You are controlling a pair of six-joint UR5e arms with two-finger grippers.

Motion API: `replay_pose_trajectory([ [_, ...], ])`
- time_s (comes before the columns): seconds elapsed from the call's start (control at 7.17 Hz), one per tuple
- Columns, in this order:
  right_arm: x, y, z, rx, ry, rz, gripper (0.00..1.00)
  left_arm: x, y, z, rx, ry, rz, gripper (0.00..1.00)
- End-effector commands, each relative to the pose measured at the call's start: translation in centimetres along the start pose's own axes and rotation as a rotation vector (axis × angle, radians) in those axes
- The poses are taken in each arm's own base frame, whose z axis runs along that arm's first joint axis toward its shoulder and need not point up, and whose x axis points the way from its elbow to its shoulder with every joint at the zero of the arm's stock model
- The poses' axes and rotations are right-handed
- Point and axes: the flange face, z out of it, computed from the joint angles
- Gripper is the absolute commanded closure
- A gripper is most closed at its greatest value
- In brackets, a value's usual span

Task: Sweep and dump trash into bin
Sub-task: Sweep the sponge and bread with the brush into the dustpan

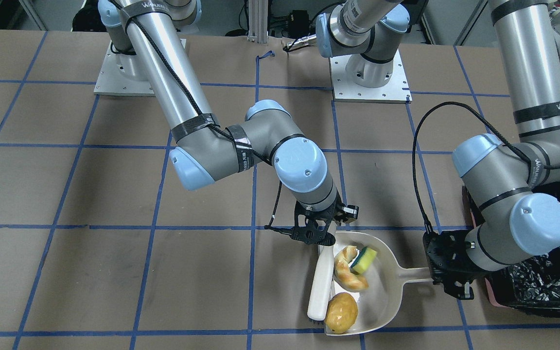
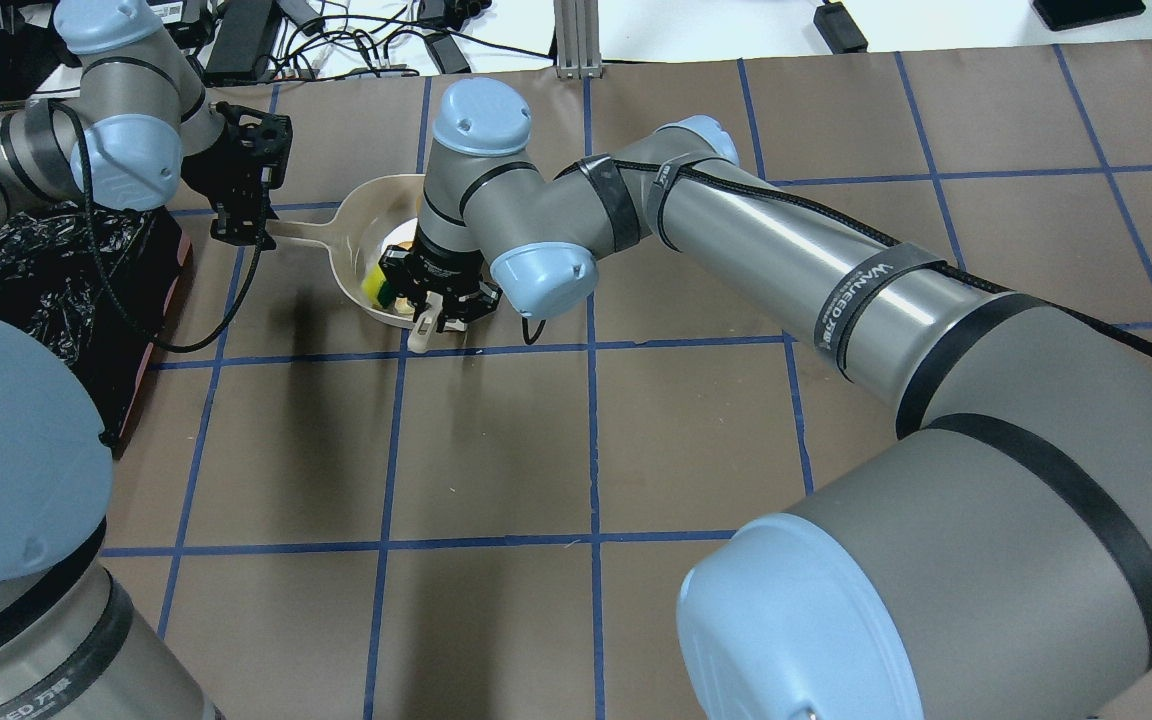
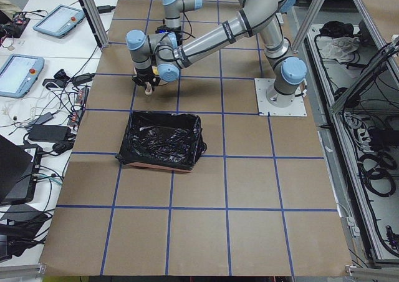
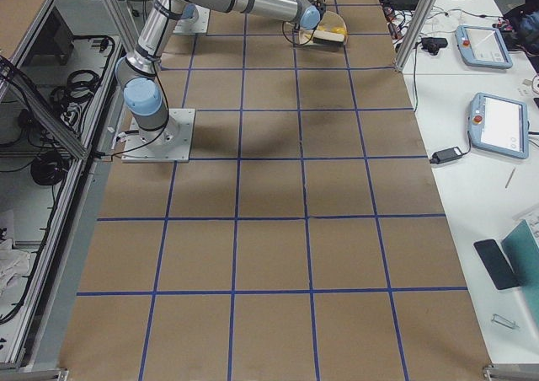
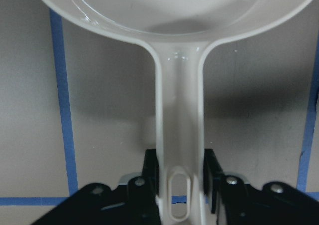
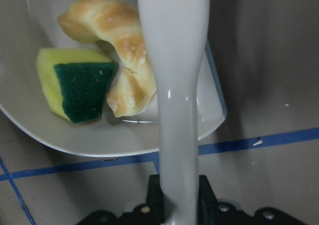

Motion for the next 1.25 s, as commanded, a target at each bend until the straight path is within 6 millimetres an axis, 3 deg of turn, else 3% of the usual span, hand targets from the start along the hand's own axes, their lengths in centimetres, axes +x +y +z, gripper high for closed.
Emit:
replay_pose_trajectory([
  [0.0,-1.4,0.5,-0.1,0.01,-0.056,0.003,1.0,0.0,0.0,0.1,-0.004,0.002,0.002,0.95],
  [0.28,-2.2,0.9,-3.2,0.026,-0.059,0.001,1.0,0.0,0.1,-0.2,-0.003,-0.002,0.002,0.95],
  [0.7,-1.8,2.7,-7.8,-0.002,-0.004,0.04,1.0,0.1,0.2,-0.5,0.003,-0.009,0.002,0.95],
  [0.98,0.0,2.7,-9.4,0.02,0.126,0.072,1.0,0.1,0.2,-0.5,0.005,-0.008,0.003,0.95],
  [1.12,1.7,1.7,-10.4,0.05,0.206,0.085,1.0,0.1,0.3,-0.6,0.009,-0.01,0.004,0.95],
])
